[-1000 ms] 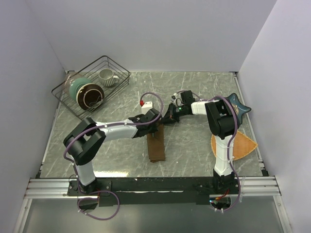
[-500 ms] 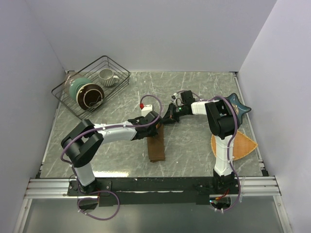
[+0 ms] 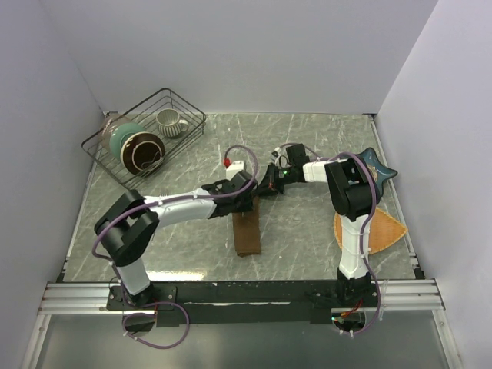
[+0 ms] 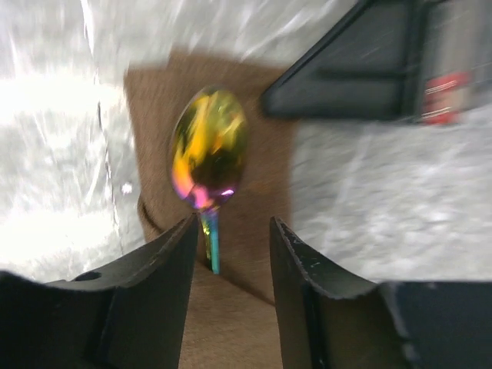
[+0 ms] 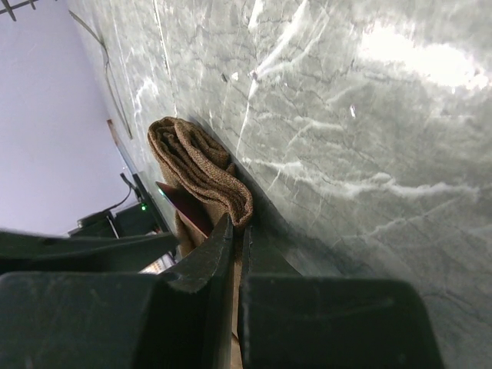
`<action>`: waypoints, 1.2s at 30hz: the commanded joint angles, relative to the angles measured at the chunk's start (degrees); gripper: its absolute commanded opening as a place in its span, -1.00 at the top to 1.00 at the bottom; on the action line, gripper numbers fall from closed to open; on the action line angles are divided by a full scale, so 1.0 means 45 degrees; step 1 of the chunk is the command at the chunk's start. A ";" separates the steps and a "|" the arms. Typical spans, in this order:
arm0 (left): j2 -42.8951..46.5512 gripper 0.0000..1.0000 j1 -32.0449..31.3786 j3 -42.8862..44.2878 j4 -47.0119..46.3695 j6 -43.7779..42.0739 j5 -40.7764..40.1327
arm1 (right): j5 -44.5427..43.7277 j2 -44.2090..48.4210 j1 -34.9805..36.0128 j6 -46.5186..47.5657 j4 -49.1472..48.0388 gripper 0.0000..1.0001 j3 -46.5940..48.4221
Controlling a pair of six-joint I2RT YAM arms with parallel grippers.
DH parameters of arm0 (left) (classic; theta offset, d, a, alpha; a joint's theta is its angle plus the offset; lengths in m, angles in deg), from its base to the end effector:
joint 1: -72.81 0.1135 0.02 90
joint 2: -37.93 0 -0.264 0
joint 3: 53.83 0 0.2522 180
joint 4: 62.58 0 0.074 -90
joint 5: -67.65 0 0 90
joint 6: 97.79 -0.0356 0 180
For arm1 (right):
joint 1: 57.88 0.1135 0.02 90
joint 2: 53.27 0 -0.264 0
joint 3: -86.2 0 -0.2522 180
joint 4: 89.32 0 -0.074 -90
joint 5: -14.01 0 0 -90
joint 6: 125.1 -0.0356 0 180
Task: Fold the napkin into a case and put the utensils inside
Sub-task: Insert the spoon into the folded napkin, then pick up the fork from the center of the board.
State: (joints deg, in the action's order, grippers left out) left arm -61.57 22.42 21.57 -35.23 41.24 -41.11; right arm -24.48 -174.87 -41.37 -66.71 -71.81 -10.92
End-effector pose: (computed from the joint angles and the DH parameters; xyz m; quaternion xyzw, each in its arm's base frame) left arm 0.2389 -0.2707 0.1867 -0.0427 0.9319 -0.1489 0.3280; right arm 0.3838 0.1428 0.1007 -0.0119 0.8709 0.4863 0.0694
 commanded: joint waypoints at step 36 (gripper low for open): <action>0.0179 0.25 1.0534 -0.0028 0.6024 -1.1639 0.4209 | -0.0625 0.1241 -0.0212 0.1283 0.1100 1.00 -0.0380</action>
State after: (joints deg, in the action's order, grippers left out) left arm -59.19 69.48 21.25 -6.60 -10.78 -21.16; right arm -26.16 -172.22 -41.82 -61.42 -67.33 -12.25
